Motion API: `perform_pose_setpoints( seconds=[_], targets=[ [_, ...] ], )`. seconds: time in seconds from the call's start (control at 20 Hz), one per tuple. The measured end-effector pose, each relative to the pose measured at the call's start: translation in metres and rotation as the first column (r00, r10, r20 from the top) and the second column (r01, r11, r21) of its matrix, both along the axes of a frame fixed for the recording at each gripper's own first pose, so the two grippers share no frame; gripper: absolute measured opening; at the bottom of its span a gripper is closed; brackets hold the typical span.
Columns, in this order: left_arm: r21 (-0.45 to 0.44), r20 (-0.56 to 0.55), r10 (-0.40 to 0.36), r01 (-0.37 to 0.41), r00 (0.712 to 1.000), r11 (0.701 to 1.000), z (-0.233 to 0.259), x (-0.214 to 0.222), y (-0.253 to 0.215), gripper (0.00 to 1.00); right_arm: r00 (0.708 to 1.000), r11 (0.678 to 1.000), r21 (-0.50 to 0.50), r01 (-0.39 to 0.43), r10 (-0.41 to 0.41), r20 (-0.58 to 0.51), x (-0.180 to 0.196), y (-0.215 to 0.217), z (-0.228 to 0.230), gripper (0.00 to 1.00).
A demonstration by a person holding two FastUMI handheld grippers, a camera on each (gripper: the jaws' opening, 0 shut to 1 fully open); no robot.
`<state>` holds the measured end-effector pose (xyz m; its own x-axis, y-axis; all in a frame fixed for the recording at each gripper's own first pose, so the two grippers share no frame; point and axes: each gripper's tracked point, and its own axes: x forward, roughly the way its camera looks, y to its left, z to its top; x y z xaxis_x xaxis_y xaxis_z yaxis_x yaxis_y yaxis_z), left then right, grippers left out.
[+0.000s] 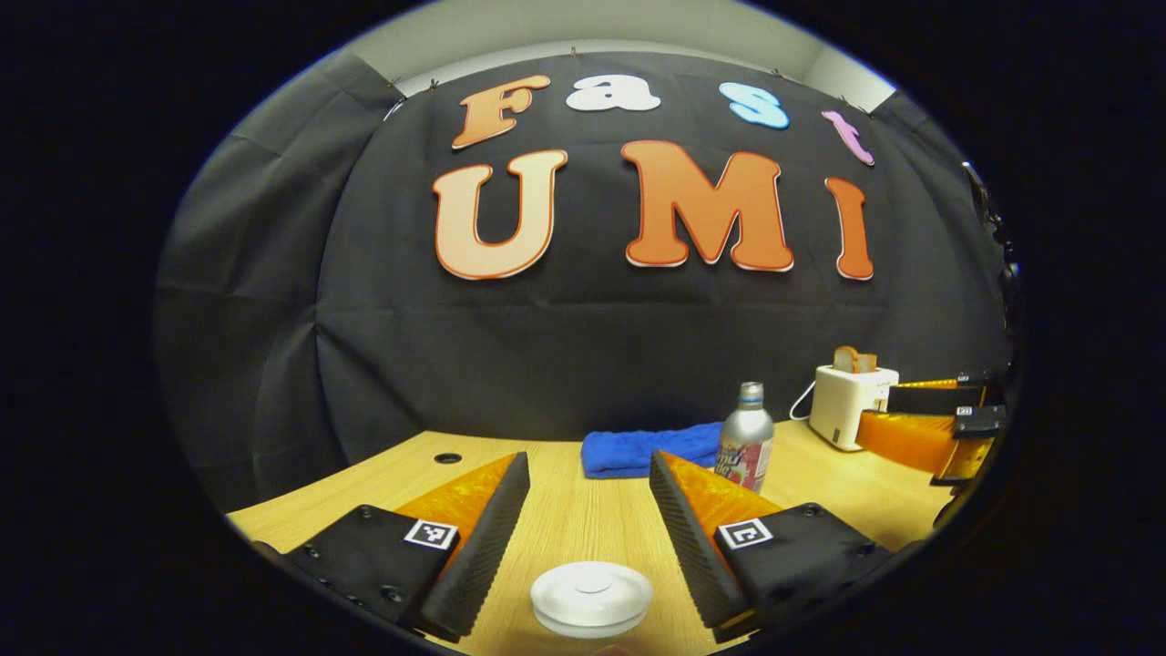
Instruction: Open the teacup lid with one hand, grasp the water bottle and pour water into the teacup with the other hand; after pouring, place the water bottle on the coaster and then close the teacup lid.
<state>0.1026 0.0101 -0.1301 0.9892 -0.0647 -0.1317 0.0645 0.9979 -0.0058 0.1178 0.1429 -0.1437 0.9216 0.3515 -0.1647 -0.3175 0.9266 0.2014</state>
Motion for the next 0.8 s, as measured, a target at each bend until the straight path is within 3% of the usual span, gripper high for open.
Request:
perform_pose_setpoints(
  seconds=[0.1,0.15,0.2,0.25,0.45,0.8],
  targets=[
    [-0.003,0.032,0.0,0.0,0.999,1.0,0.018,0.0,-0.002,0.96,0.999,1.0,-0.002,0.027,-0.027,0.037,0.0,-0.007,0.013,0.98],
    [-0.011,0.044,0.0,0.001,0.999,1.0,0.025,-0.001,-0.002,0.92,0.998,0.999,-0.007,0.038,-0.037,0.053,-0.001,-0.01,0.019,0.98],
    [-0.022,0.051,-0.003,0.004,0.999,1.0,0.034,-0.003,-0.003,0.97,0.997,0.999,-0.014,0.052,-0.051,0.062,-0.001,-0.014,0.024,0.97],
    [-0.031,0.053,-0.001,0.003,0.999,1.0,0.039,-0.002,-0.004,0.91,0.995,0.998,-0.018,0.067,-0.065,0.074,-0.002,-0.018,0.028,0.98],
    [-0.032,0.093,0.014,-0.011,0.996,0.999,0.059,0.001,0.002,0.96,0.98,0.989,-0.021,0.148,-0.144,0.14,-0.001,-0.038,0.05,0.97],
    [-0.028,0.174,0.046,-0.042,0.984,0.999,0.091,0.005,0.002,1.0,0.97,0.983,-0.014,0.181,-0.176,0.167,-0.003,-0.045,0.06,0.97]
  ],
)
